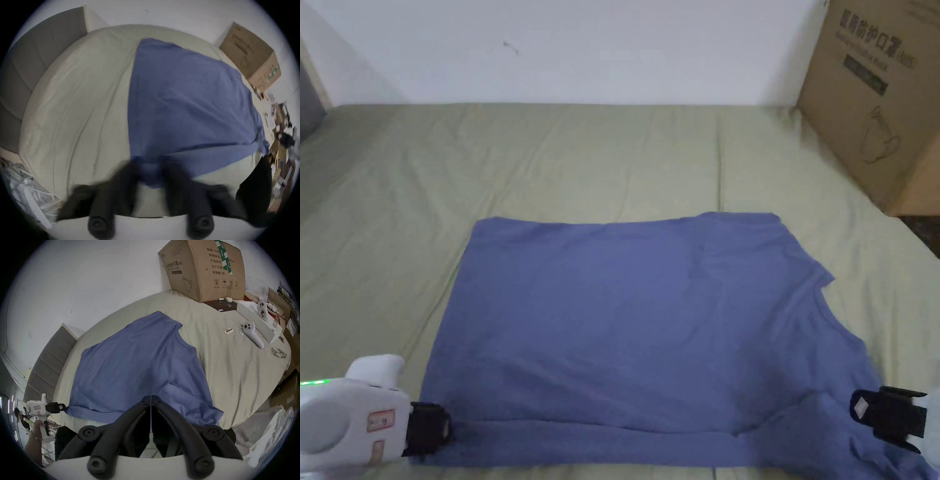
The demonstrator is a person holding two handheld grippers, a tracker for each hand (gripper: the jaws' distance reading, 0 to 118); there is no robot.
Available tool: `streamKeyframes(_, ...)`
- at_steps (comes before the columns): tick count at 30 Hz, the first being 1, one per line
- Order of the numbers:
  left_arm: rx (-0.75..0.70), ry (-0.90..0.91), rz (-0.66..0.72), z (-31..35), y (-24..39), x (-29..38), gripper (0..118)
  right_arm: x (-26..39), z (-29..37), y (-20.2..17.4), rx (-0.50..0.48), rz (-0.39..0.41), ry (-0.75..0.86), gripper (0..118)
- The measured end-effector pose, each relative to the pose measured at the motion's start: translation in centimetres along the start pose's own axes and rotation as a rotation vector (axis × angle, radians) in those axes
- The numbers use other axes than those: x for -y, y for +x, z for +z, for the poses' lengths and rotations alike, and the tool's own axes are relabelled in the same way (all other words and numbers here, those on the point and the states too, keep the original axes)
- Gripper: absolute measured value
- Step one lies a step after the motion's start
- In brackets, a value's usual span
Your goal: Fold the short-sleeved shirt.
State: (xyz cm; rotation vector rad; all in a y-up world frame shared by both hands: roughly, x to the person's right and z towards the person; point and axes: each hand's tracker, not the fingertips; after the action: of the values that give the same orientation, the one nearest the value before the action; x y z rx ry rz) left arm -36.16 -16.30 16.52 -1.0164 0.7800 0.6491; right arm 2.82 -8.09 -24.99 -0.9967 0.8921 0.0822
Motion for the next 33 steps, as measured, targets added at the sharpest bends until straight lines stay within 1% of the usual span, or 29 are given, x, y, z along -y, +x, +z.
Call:
streamKeyframes(1,-0.025,-0.017,-0.032,-0.6,0.1,0.2,6,0.0,-0.1,0.2,0.007,0.002,-0.007,0)
streamKeyframes(2,-0.013,-0.017,-0.052,1.1,2.8,1.3,6,0.0,-0.2,0.6,0.012,0.002,-0.014,0)
streamKeyframes(3,-0.008,-0.022,-0.052,1.6,3.6,1.7,5,-0.1,-0.7,1.5,0.017,-0.001,-0.019,0)
streamKeyframes(5,-0.003,-0.001,-0.034,2.1,3.6,2.2,5,-0.2,-0.9,2.6,0.024,-0.007,-0.019,0)
streamKeyframes(7,0.017,0.065,0.038,2.4,1.7,1.9,5,-0.4,-0.9,3.5,0.020,-0.014,-0.021,0)
streamKeyframes(8,0.041,0.085,0.075,3.0,1.2,1.9,5,-0.6,-1.2,3.7,0.037,-0.014,-0.029,9)
streamKeyframes(9,0.055,0.108,0.098,3.6,0.9,1.8,5,-0.8,-1.5,4.0,0.071,-0.009,-0.051,54)
streamKeyframes(10,0.065,0.117,0.111,4.4,1.1,1.9,5,-1.1,-1.8,4.3,0.091,-0.006,-0.078,95)
streamKeyframes(11,0.073,0.119,0.110,5.1,1.2,2.0,5,-1.2,-2.3,4.9,0.096,-0.022,-0.117,111)
streamKeyframes(12,0.079,0.123,0.105,5.5,1.4,2.1,5,-1.2,-3.1,5.4,0.106,-0.033,-0.174,111)
streamKeyframes(13,0.068,0.126,0.092,5.8,1.5,2.1,5,-1.1,-3.6,5.8,0.105,-0.045,-0.198,111)
streamKeyframes(14,0.064,0.134,0.077,8.0,5.2,3.0,5,-1.0,-4.0,6.1,0.103,-0.046,-0.187,111)
streamKeyframes(15,0.058,0.142,0.062,8.7,6.5,3.4,5,-1.0,-4.7,6.4,0.119,-0.040,-0.230,110)
streamKeyframes(17,0.059,0.153,0.056,9.5,8.3,4.1,5,-0.7,-6.1,6.7,0.165,-0.004,-0.313,110)
streamKeyframes(18,0.060,0.153,0.055,7.3,3.2,3.1,5,-0.5,-6.8,6.7,0.185,0.024,-0.359,109)
streamKeyframes(19,0.060,0.150,0.057,7.2,2.9,2.9,5,-0.3,-7.4,6.7,0.199,0.053,-0.402,104)
streamKeyframes(20,0.061,0.143,0.061,7.2,2.8,2.9,5,0.0,-7.8,6.6,0.219,0.082,-0.445,95)
streamKeyframes(21,0.064,0.138,0.067,7.2,2.8,2.9,5,0.2,-7.8,6.4,0.218,0.098,-0.443,73)
streamKeyframes(22,0.064,0.138,0.068,6.8,2.5,2.8,5,0.3,-7.7,6.3,0.196,0.092,-0.427,57)
streamKeyframes(23,0.064,0.137,0.070,6.6,2.2,2.8,5,0.3,-6.9,7.6,0.180,0.096,-0.418,41)
streamKeyframes(24,0.063,0.132,0.069,6.5,2.1,2.7,5,0.3,-6.6,7.7,0.150,0.093,-0.401,13)
streamKeyframes(25,0.063,0.126,0.070,6.4,2.1,2.7,5,0.2,-6.3,7.6,0.140,0.097,-0.381,6)
streamKeyframes(28,0.062,0.106,0.083,5.8,1.6,2.6,5,0.2,-5.1,6.3,0.134,0.129,-0.337,5)
streamKeyframes(30,0.066,0.110,0.089,5.8,1.6,2.5,5,-0.3,-4.5,6.3,0.121,0.126,-0.309,5)
streamKeyframes(33,0.070,0.132,0.091,6.2,1.3,1.6,5,-2.0,-4.2,7.5,0.070,0.034,-0.250,5)
